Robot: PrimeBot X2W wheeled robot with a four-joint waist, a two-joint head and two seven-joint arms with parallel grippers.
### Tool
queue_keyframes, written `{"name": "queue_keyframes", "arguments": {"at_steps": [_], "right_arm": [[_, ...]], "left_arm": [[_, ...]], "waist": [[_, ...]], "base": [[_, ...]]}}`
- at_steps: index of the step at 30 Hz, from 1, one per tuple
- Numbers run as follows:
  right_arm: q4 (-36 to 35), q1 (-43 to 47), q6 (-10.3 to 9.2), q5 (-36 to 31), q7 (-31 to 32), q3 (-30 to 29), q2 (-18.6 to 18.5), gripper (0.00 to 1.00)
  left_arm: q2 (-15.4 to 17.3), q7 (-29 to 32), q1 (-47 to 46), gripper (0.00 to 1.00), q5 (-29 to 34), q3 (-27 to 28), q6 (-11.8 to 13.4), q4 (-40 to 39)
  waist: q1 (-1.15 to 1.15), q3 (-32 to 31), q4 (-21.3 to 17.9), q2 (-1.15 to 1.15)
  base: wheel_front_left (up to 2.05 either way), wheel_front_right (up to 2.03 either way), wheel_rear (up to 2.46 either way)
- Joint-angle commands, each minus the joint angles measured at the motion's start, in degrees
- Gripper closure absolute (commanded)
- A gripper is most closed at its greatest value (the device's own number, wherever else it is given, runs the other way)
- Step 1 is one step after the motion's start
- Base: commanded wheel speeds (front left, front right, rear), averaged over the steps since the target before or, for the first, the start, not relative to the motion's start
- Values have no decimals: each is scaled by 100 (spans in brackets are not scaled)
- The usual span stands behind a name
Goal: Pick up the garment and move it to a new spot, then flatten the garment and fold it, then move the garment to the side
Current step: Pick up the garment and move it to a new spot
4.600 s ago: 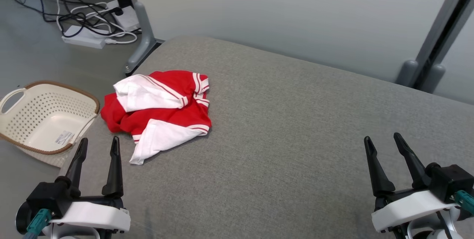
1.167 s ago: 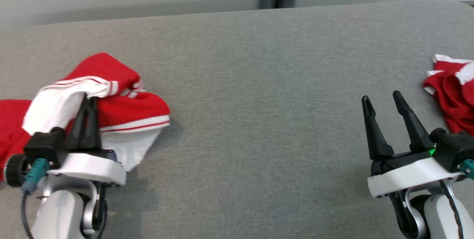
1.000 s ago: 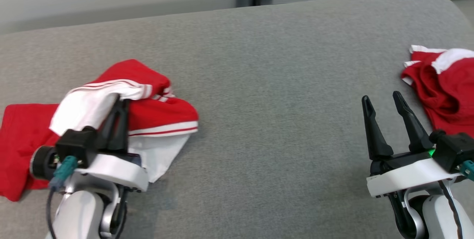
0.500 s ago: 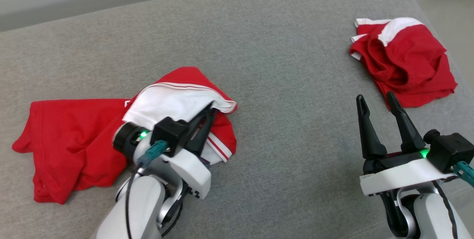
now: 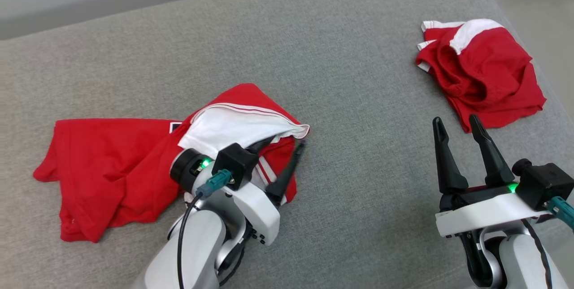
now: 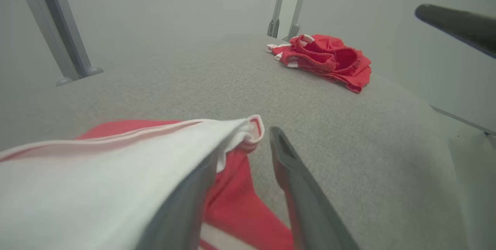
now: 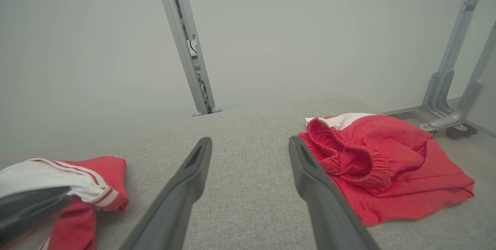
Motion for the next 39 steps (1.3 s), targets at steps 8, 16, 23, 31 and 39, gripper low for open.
{"name": "queue_keyframes", "arguments": {"at_steps": [8, 16, 23, 31, 39], "right_arm": [[-64, 151, 1, -35, 62, -82, -85, 0], [-198, 256, 1, -113, 139, -183, -112, 0], [-272, 286, 1, -187, 247, -158, -159, 0], [-255, 355, 1, -254, 338, -105, -211, 0], [-226, 517, 1, -279, 401, -71, -277, 0]], "left_arm": [[98, -257, 558, 0, -208, 81, 203, -790], [451, -425, 1093, 0, -271, 626, 832, -1592], [797, -713, 1350, 0, -396, 1419, 1334, -1868], [1058, -913, 1664, 0, -557, 2054, 1470, -1980], [1225, -958, 2128, 0, -579, 2326, 1317, -2076]], "waist": [[0, -390, 453, 0], [0, -591, 946, 0], [0, -699, 1278, 0], [0, -826, 1474, 0], [0, -1051, 1533, 0]], "base": [[0, 0, 0], [0, 0, 0], [0, 0, 0], [0, 0, 0], [0, 0, 0]]}}
